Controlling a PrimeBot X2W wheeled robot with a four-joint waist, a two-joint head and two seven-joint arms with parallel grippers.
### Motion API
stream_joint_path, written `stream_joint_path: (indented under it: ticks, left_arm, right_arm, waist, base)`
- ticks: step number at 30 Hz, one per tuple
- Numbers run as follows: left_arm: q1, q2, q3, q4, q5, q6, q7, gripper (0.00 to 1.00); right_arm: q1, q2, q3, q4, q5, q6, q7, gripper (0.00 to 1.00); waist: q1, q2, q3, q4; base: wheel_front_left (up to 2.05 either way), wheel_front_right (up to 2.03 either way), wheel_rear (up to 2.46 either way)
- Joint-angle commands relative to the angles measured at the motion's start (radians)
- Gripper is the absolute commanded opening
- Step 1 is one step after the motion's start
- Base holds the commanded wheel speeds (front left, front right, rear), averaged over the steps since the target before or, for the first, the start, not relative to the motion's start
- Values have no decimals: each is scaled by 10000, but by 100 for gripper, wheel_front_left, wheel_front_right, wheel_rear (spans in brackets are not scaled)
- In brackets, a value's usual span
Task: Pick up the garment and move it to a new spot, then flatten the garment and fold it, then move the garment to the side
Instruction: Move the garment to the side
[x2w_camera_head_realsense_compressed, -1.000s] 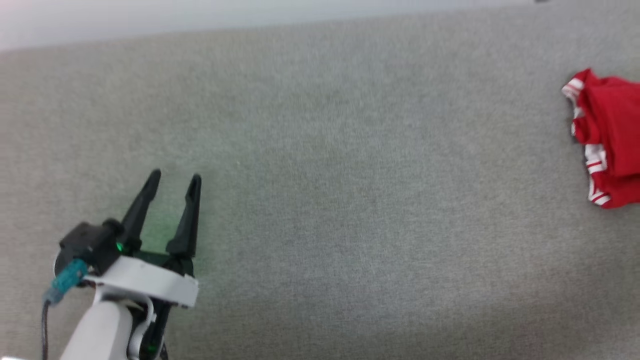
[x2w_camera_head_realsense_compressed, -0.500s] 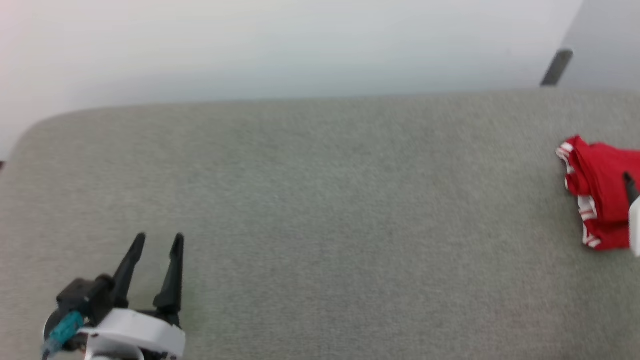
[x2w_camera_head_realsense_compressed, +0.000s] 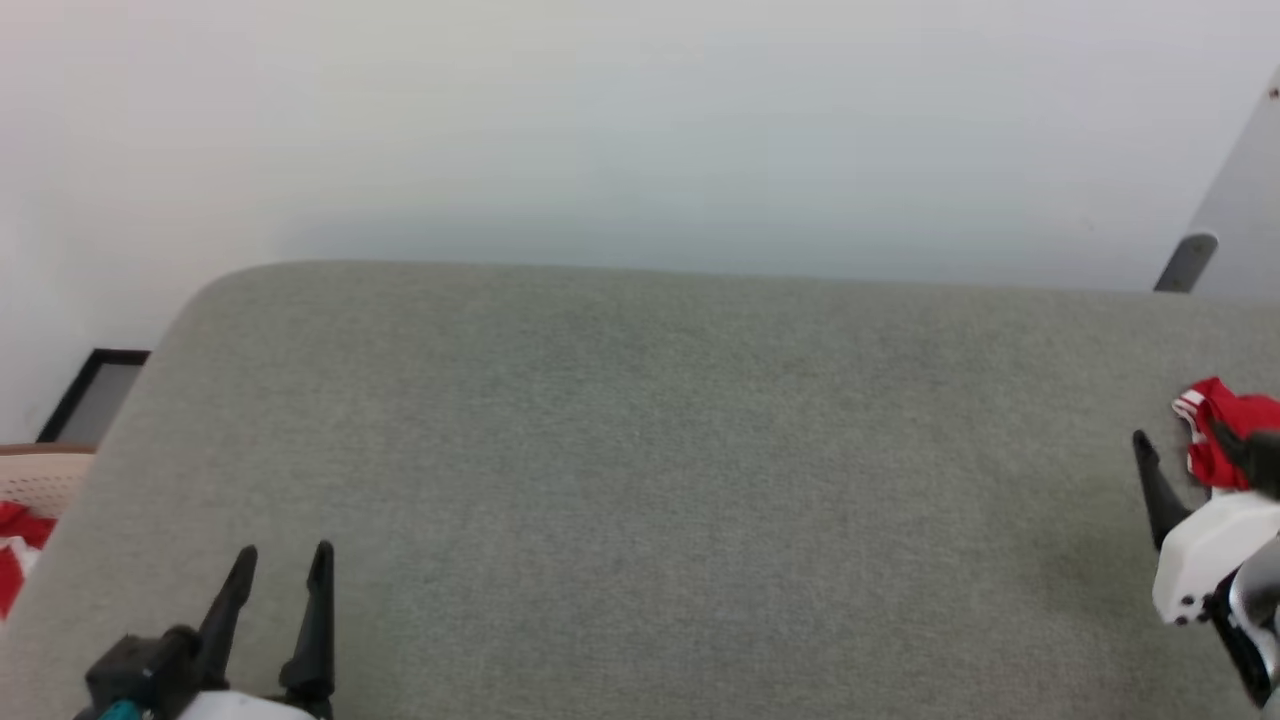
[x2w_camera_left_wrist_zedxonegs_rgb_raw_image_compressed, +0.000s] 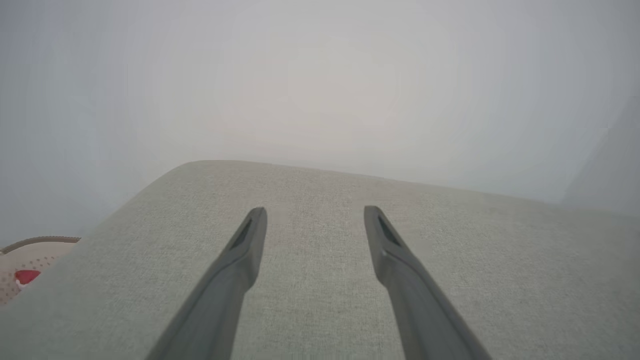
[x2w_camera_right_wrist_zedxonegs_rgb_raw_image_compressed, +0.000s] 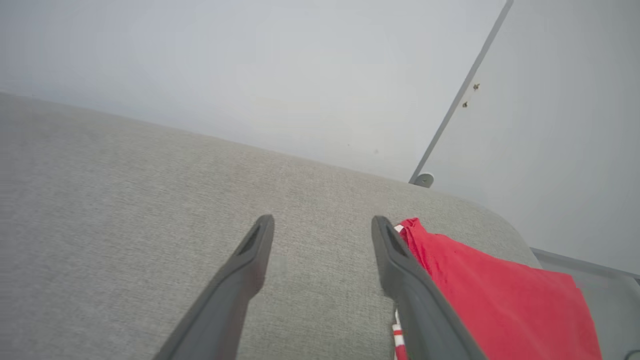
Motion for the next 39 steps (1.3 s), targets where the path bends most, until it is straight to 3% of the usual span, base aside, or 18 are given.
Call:
stream_joint_path:
  ticks: [1, 25, 39]
  left_arm:
    - [206, -51, 101, -65, -44, -25, 7, 100]
    - [930, -89, 445, -141, 394, -362, 5, 100]
    - [651, 134, 186, 34, 206, -422, 7, 100]
  right_arm:
    - [408, 164, -135, -280, -74, -13, -258, 100]
    - [4337, 2389, -1876, -3950, -1439, -11, -1059, 100]
    - [5279, 2939, -2236, -5095, -1849, -11, -1029, 100]
  waist:
    - [0, 0, -250, 238]
    - [0, 0, -604, 302]
    - [0, 0, -619, -64]
  base:
    - [0, 0, 0]
    - [0, 0, 0]
    - [0, 0, 0]
